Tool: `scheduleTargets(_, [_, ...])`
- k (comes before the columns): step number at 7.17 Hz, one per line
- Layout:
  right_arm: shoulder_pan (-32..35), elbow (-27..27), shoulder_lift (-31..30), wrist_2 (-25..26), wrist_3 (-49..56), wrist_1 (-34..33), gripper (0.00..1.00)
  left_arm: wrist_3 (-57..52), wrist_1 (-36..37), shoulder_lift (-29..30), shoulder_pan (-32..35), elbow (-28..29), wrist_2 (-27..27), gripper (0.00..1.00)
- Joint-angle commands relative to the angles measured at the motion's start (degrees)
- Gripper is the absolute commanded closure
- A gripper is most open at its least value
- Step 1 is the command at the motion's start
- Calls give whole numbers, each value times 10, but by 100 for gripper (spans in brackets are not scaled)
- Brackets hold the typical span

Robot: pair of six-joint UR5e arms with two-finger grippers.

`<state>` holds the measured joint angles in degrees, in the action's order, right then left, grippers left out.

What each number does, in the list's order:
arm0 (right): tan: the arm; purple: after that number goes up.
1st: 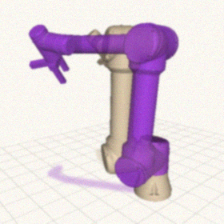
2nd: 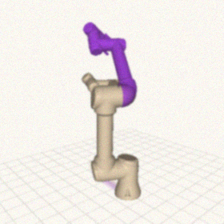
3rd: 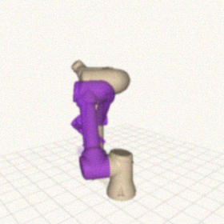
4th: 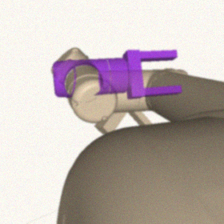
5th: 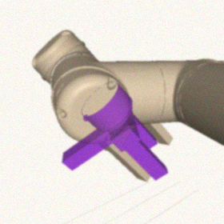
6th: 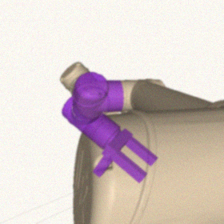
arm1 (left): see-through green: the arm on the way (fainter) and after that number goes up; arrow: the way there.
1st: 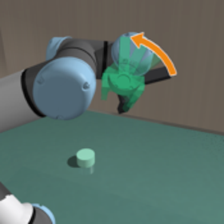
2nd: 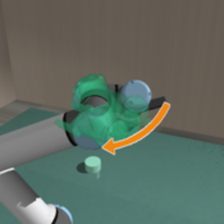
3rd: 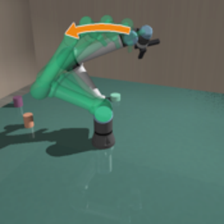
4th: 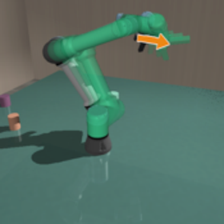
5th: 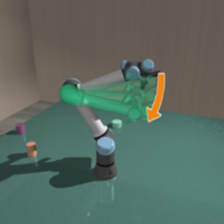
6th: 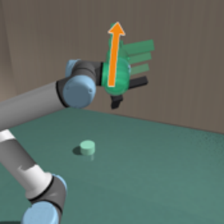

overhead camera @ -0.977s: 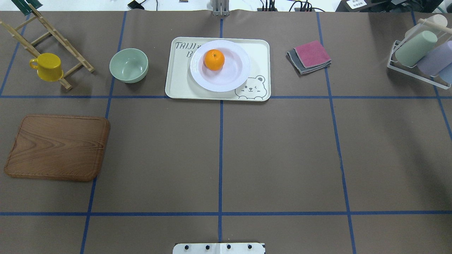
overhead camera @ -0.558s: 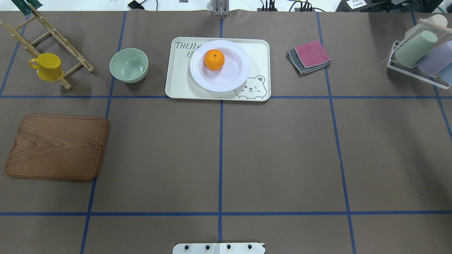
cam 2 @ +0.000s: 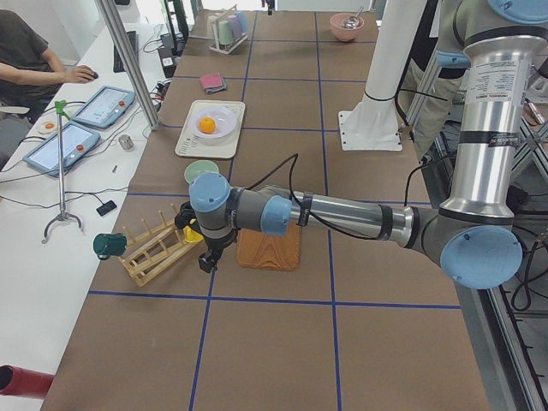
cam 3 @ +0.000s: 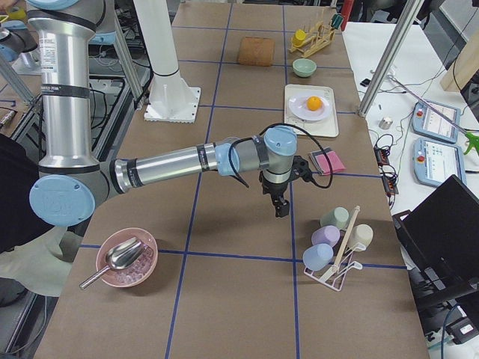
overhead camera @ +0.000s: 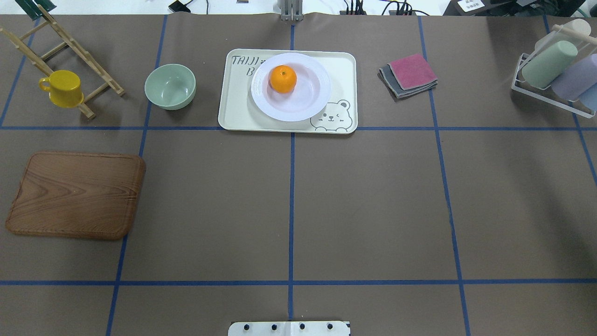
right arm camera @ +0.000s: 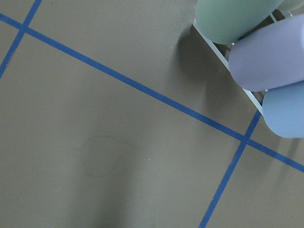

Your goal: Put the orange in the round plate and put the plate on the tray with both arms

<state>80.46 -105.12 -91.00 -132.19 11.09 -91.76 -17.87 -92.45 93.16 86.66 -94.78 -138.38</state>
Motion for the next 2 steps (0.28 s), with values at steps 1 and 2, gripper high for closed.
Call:
scheduleTargets(1, [0, 4, -1, 0, 1, 20, 0, -1, -1, -1, 0, -3, 0, 1])
scheduleTargets(2, [0, 4, -2, -1, 0, 20, 0, -1, -1, -3, 0, -4, 0, 1])
